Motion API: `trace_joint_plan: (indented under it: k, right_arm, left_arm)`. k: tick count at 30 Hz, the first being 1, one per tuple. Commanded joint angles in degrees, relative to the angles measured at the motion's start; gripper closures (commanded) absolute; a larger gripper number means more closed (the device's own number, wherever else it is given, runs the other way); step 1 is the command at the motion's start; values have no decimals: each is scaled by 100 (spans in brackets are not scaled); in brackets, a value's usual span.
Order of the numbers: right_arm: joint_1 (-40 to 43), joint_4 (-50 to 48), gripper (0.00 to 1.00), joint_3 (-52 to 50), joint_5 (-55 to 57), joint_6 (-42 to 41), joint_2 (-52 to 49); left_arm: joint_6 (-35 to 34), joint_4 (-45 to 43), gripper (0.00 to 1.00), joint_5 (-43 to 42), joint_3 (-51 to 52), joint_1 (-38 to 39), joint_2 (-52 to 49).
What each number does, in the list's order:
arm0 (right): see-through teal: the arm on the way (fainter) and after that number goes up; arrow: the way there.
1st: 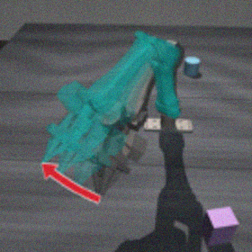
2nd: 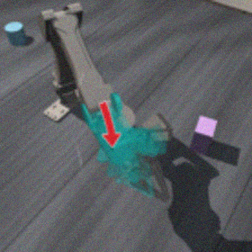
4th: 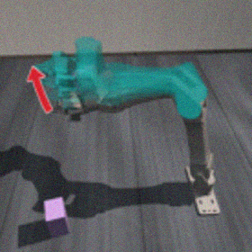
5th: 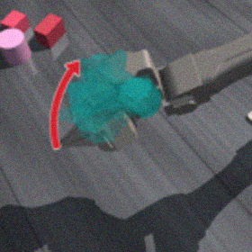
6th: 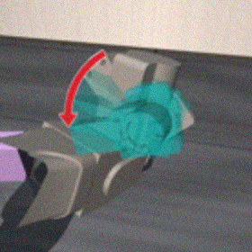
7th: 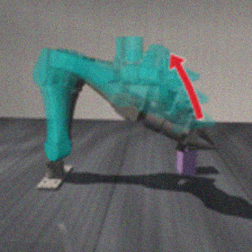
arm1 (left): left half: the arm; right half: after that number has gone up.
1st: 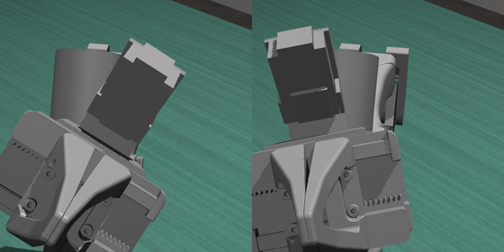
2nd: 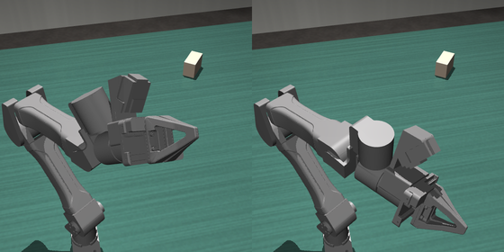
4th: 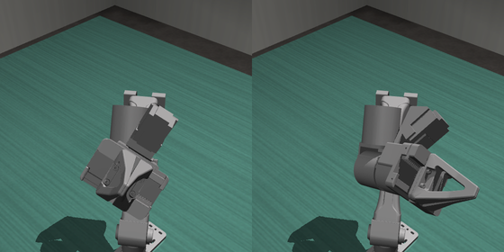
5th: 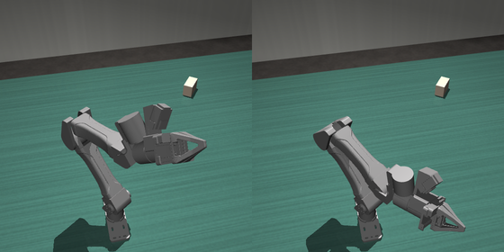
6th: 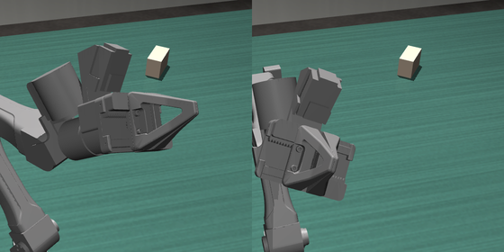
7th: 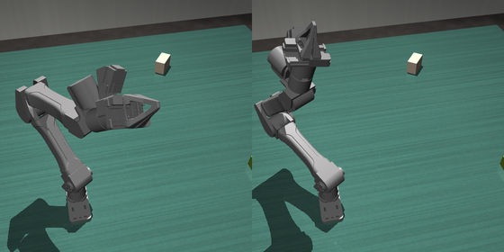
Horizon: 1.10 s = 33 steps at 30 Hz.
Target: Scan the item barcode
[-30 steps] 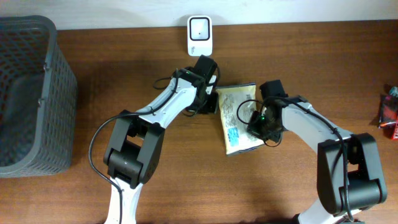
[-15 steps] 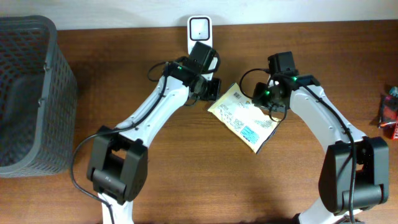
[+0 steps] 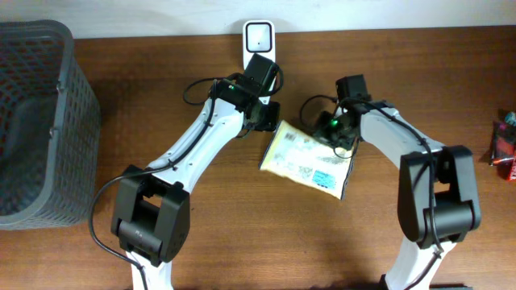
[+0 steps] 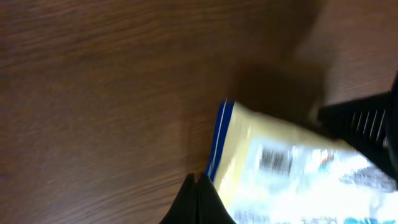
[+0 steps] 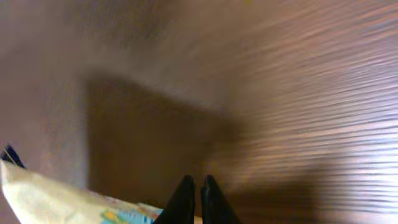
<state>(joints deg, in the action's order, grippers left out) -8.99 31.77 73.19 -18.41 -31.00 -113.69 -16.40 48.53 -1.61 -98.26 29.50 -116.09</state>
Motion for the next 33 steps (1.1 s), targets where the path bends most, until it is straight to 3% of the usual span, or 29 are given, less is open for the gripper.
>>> trace_joint_plan:
  k: [1,5,8,12,14,17,20,24,28,31,33]
  right_arm:
    - [-251,-11,93,52,-975,610,-37]
    - [-238,92,96,219,-1115,398,-22]
    - [-116,651,96,568,-1102,428,61]
    - [149,2105,95,1314,-1060,1139,323]
    - [251,3287,92,1779,-844,1729,404]
    - [258,4059,92,1888,-415,2011,404]
    - [160,4061,96,1508,-197,2009,387]
    - [98,3606,95,907,-186,2002,382]
    - [153,3025,95,374,-188,2002,380]
    - [151,2492,94,-11,-177,1978,369]
    - [153,2273,94,-275,398,1672,369]
  left_arm:
    - [63,160,100,131,-20,-157,-15]
    - [129,422,100,-483,-20,-181,-15]
    - [570,662,100,-1213,-20,-166,-15]
    - [601,1038,100,-1729,-20,-146,-15]
    - [601,1193,100,-1862,-13,-76,-15]
    - [599,1303,100,-1858,20,74,-22]
    - [560,1036,100,-1853,164,240,-46]
    - [55,778,100,-1853,380,376,-203]
    - [59,682,100,-1843,581,411,-507]
    - [-7,586,100,-1384,581,409,-809]
    - [-116,623,100,-1189,581,376,-1005]
